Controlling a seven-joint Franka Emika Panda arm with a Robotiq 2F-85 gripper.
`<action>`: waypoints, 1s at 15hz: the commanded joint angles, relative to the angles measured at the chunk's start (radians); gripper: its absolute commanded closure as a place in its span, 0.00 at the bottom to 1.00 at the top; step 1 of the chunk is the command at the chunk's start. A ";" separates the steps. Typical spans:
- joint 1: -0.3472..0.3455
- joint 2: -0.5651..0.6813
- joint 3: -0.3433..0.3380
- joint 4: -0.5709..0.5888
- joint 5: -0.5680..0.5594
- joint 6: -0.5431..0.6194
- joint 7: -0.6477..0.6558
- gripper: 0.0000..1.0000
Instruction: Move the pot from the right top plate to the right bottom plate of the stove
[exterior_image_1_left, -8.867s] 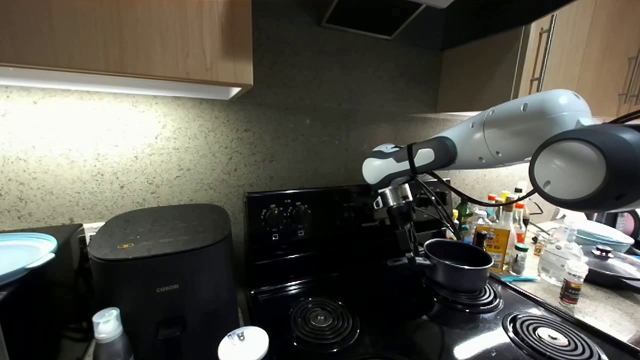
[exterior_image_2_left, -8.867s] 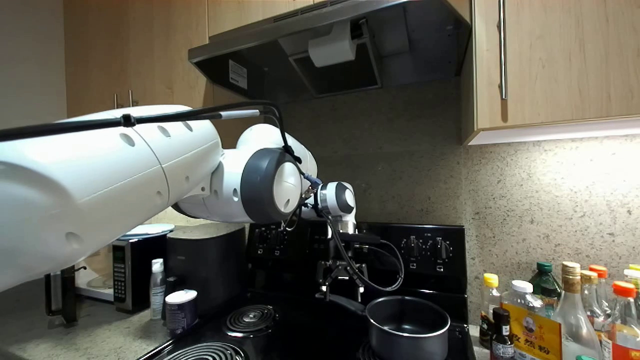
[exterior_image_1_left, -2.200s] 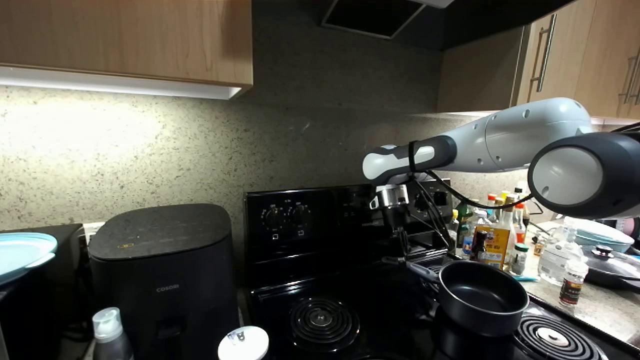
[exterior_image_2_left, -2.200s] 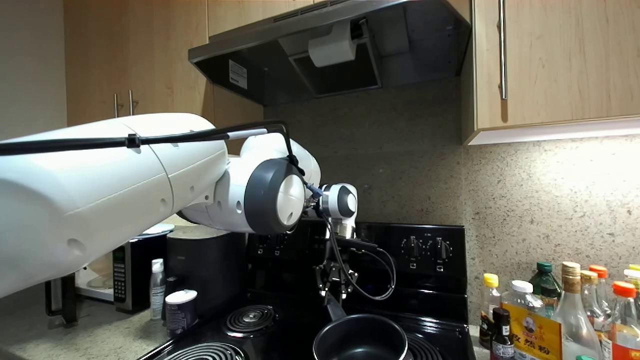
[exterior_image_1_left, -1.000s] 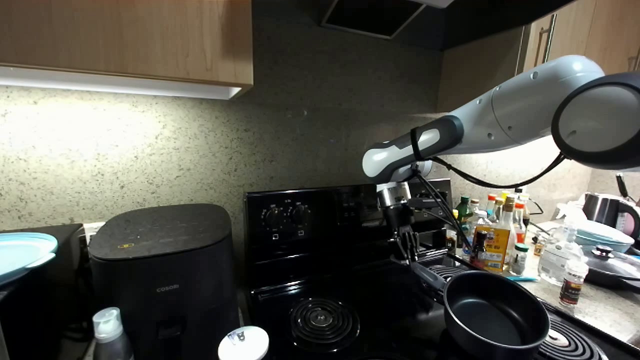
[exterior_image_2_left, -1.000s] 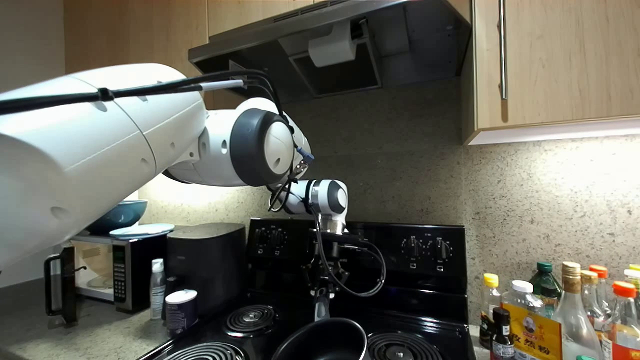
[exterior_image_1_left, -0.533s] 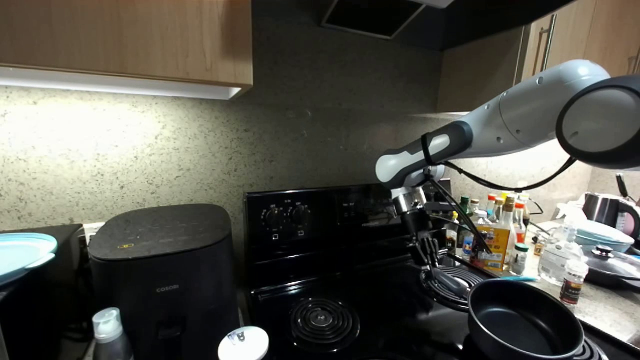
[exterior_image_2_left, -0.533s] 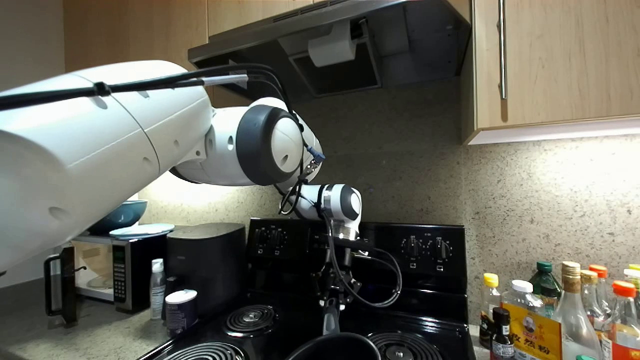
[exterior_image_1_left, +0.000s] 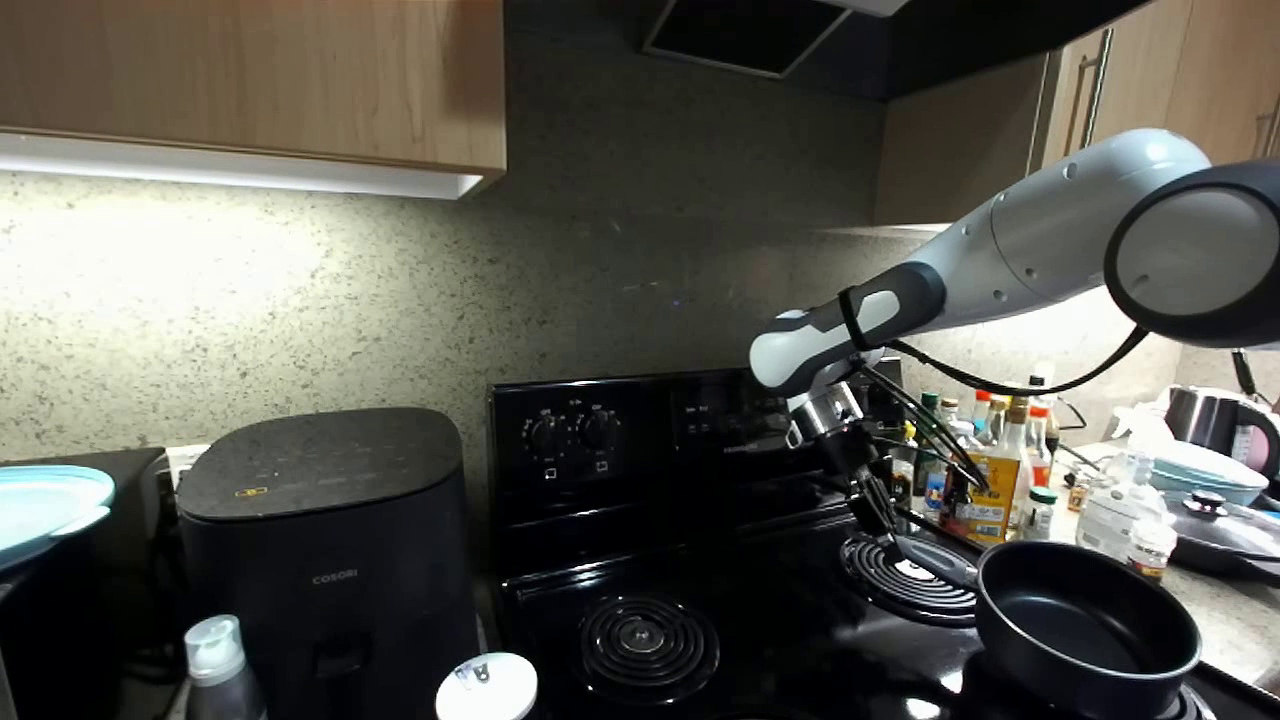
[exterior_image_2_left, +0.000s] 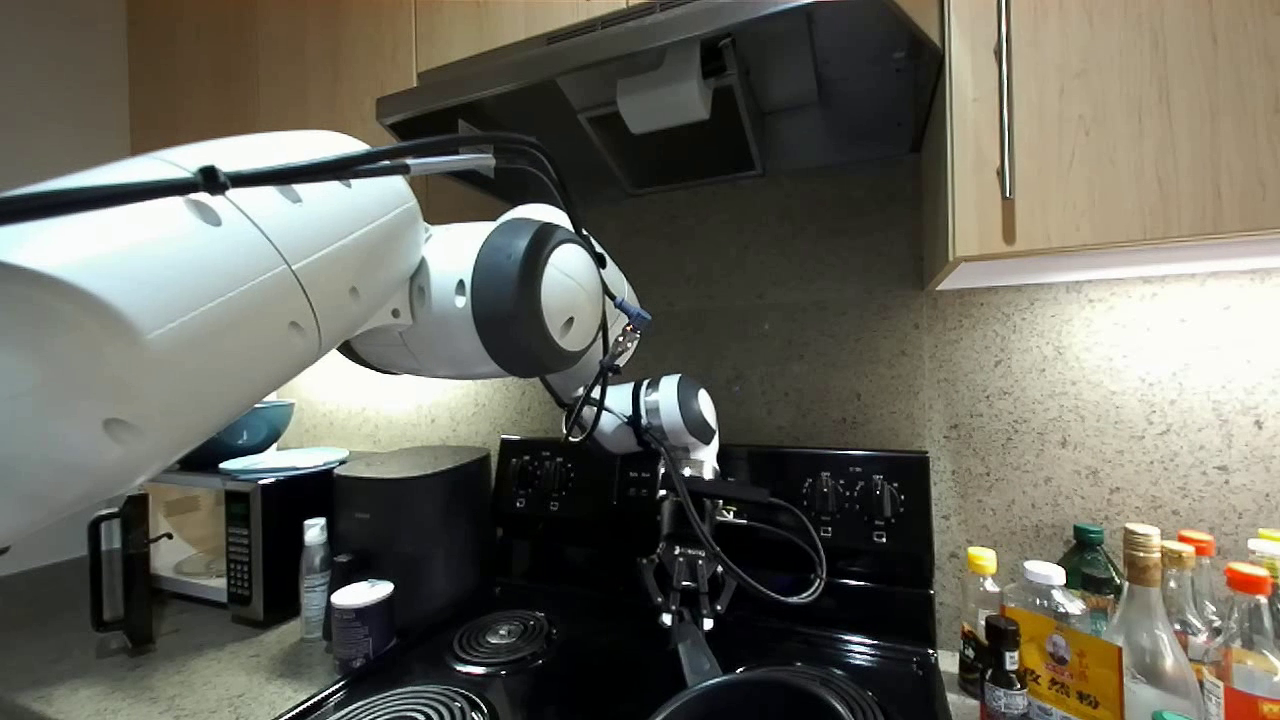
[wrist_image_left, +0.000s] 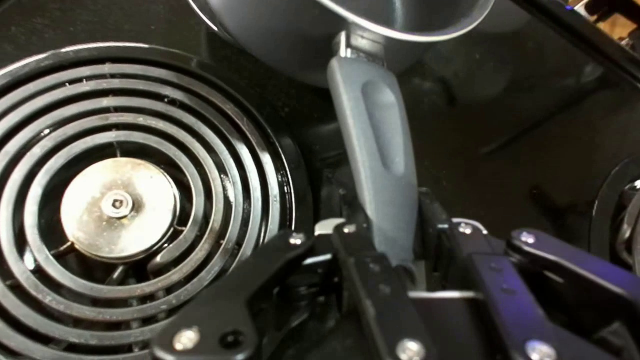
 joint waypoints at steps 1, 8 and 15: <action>0.040 0.023 -0.006 0.040 -0.064 -0.047 -0.083 0.88; 0.098 0.099 0.049 0.146 -0.007 -0.052 -0.140 0.88; 0.044 0.014 0.058 0.051 0.028 0.032 -0.087 0.88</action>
